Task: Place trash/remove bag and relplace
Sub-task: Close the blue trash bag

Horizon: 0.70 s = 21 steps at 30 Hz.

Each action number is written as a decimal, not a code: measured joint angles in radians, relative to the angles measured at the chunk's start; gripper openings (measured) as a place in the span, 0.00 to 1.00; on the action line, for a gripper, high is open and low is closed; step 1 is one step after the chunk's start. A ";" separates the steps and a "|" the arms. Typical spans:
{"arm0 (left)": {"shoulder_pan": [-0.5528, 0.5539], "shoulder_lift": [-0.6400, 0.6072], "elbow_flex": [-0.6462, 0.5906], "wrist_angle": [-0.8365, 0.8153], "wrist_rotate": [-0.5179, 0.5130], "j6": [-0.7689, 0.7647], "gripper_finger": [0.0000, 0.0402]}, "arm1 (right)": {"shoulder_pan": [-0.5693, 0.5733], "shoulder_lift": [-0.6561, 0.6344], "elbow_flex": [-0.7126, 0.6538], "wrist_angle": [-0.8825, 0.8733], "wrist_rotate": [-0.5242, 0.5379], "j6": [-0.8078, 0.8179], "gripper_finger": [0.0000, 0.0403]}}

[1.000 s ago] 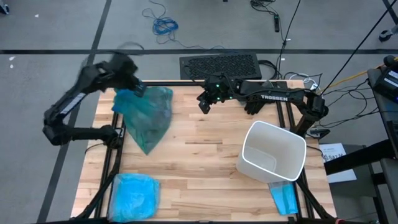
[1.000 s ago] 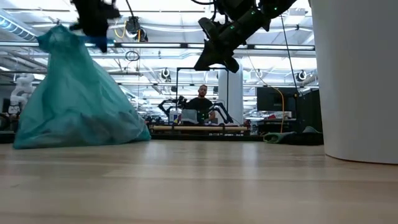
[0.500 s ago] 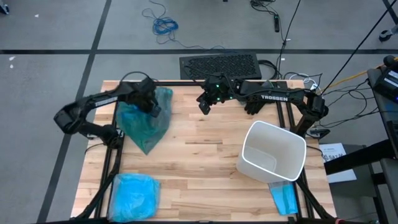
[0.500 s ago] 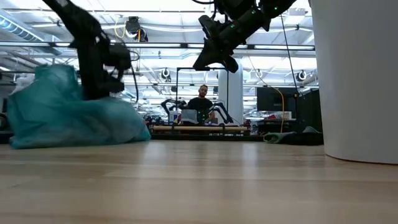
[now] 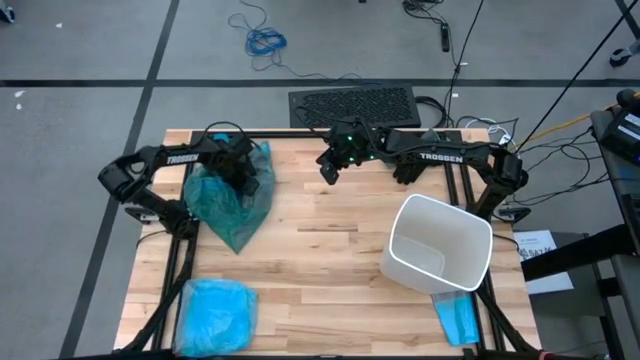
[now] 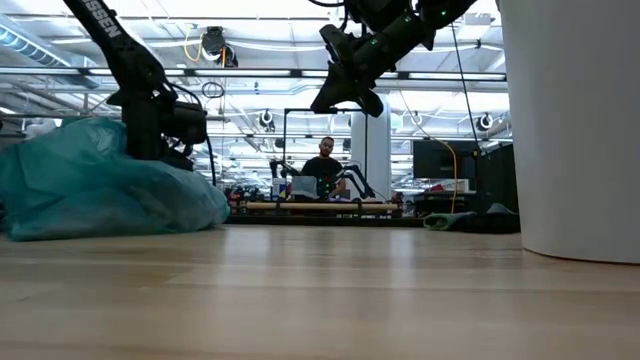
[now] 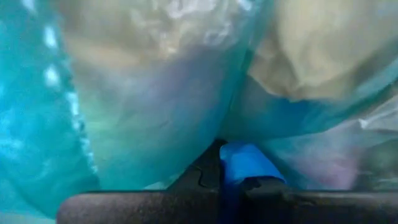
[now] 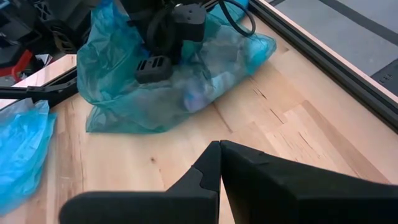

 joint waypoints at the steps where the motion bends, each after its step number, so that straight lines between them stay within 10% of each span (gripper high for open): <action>1: 0.000 0.000 0.000 0.002 0.000 0.000 0.00 | 0.000 0.000 0.000 0.000 0.000 0.000 0.00; 21: 0.000 -0.323 0.063 -0.020 0.093 -0.061 0.19 | 0.000 -0.001 0.000 -0.001 0.005 -0.008 0.00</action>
